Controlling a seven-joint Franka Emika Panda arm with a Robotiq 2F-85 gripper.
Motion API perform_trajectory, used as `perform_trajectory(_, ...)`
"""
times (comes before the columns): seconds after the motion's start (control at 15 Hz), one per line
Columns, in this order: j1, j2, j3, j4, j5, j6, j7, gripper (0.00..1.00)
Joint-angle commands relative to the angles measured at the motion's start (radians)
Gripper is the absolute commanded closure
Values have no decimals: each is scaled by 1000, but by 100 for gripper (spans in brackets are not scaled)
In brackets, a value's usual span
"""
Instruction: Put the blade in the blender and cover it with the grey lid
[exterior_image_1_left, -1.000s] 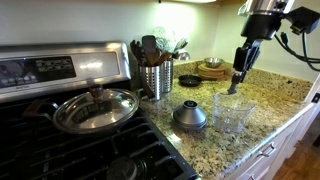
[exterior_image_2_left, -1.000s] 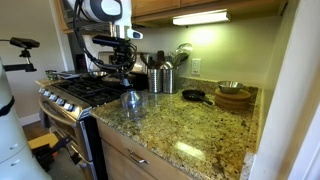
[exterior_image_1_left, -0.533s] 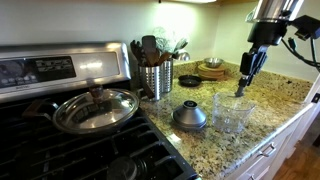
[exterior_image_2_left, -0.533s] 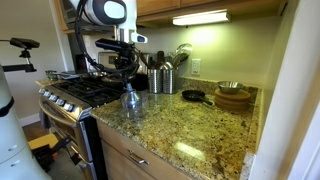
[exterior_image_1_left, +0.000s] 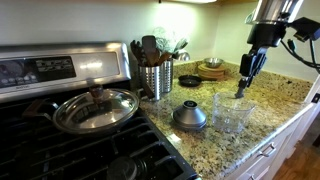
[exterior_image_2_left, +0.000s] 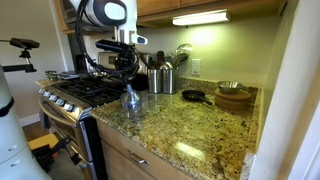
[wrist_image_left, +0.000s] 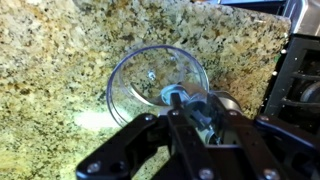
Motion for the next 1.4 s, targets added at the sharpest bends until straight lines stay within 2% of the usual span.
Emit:
perform_trajectory(0.0,-1,52,-19,24,23,7,-3,90)
perform_trajectory(0.6,-8,172,-25,89,78,26,-13,90)
perform_trajectory(1.33,-46,287,-19,118,68,33,1,90)
